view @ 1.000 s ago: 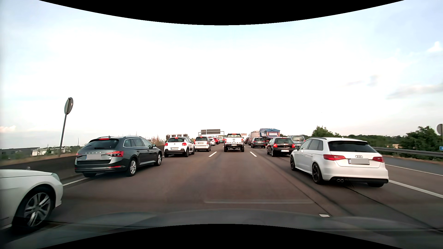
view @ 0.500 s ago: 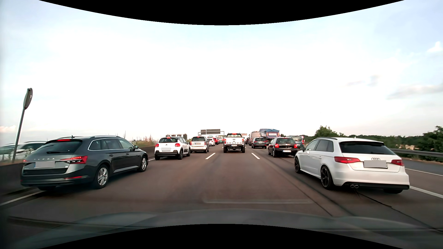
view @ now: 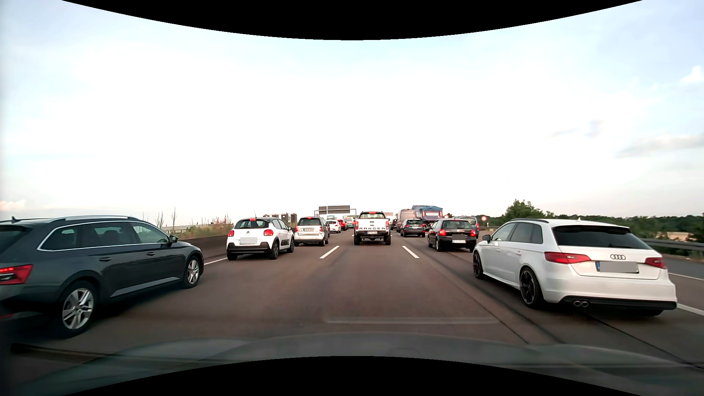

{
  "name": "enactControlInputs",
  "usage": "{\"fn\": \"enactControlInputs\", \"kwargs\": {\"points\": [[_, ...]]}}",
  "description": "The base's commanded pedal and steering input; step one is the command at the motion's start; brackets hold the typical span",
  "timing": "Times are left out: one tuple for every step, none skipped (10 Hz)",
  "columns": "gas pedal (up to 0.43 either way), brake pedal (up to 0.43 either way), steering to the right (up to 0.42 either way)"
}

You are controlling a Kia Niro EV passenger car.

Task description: Follow the waypoints while adhering to traffic rules and regulations

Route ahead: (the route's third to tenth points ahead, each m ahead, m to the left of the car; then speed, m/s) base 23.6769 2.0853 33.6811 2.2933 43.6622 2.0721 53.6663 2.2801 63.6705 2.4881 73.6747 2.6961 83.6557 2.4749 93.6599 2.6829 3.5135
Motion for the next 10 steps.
{"fn": "enactControlInputs", "kwargs": {"points": [[0.000,0.000,-0.004],[0.000,0.000,-0.004],[0.000,0.000,-0.004],[0.000,0.000,-0.004],[0.000,0.000,-0.004],[0.000,0.000,-0.004],[0.000,0.000,-0.004],[0.000,0.000,-0.004],[0.000,0.000,-0.004],[0.000,0.000,-0.004]]}}
